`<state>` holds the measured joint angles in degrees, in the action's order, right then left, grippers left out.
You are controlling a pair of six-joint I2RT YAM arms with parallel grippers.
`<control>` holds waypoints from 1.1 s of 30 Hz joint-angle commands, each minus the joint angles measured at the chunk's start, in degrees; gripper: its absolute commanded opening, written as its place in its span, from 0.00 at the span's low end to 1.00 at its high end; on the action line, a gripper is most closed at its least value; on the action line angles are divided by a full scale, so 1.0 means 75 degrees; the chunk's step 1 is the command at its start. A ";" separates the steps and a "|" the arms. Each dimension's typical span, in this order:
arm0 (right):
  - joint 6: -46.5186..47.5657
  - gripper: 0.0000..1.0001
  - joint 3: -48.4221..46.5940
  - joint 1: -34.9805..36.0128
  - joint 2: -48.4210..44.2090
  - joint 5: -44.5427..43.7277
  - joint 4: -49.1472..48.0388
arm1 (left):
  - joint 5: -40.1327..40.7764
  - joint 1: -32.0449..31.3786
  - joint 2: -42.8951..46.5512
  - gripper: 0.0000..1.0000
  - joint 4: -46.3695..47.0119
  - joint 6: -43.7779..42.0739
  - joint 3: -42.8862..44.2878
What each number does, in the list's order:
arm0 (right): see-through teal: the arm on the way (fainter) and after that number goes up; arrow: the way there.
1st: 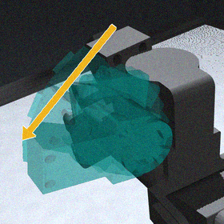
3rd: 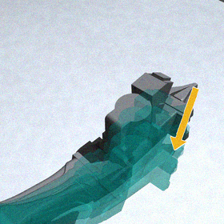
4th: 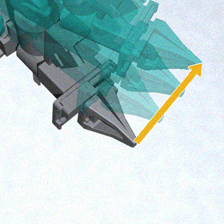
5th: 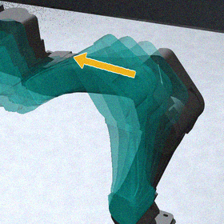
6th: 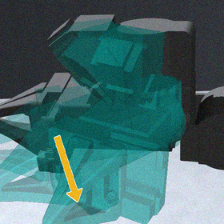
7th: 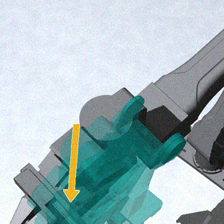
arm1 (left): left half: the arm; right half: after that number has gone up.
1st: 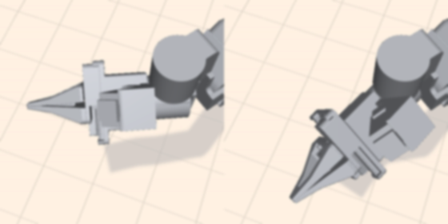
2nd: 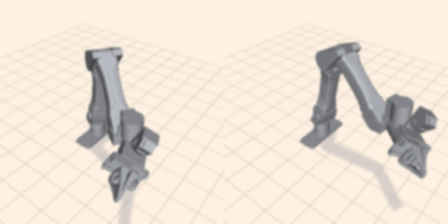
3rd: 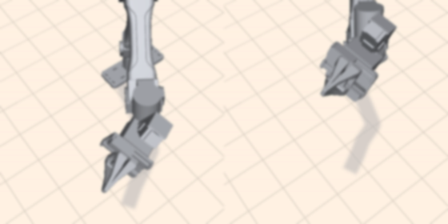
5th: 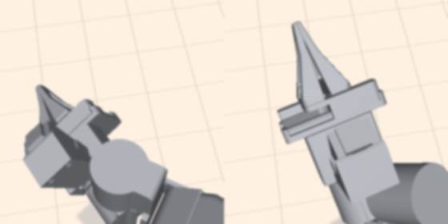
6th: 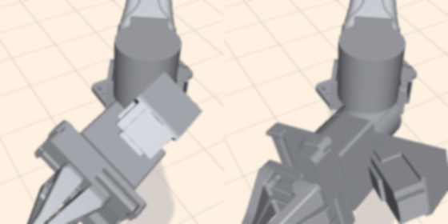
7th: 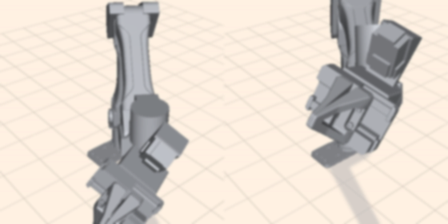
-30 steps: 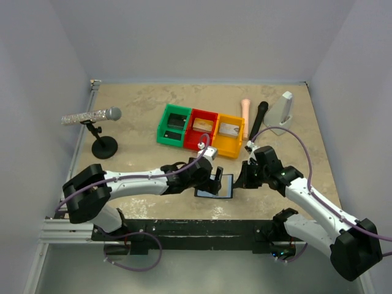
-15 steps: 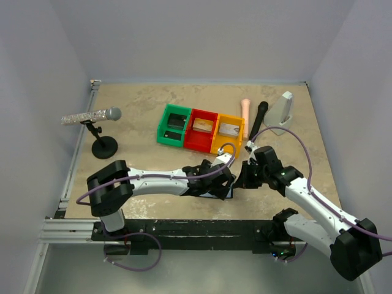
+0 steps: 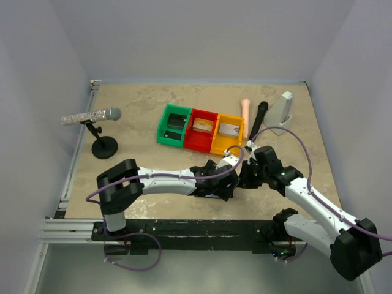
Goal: Take the credit cards out of the card holder
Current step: Remove the credit card from the card holder.
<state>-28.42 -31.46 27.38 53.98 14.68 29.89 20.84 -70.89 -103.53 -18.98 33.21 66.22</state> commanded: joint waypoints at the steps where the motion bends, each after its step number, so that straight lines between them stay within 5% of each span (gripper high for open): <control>1: 0.0028 0.00 0.0035 0.0018 -0.0025 0.0106 -0.0224 | 0.0092 -0.0040 -0.0025 0.94 -0.0035 -0.0186 0.0324; 33: -0.0264 0.00 0.0210 0.0018 -0.0188 0.0140 -0.0457 | -0.0271 -0.0122 0.0772 0.94 0.0877 0.0130 -0.0554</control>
<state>-28.53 -31.33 27.38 54.30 14.70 29.17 19.62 -71.42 -101.51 -17.23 33.39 65.12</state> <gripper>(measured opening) 0.031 0.941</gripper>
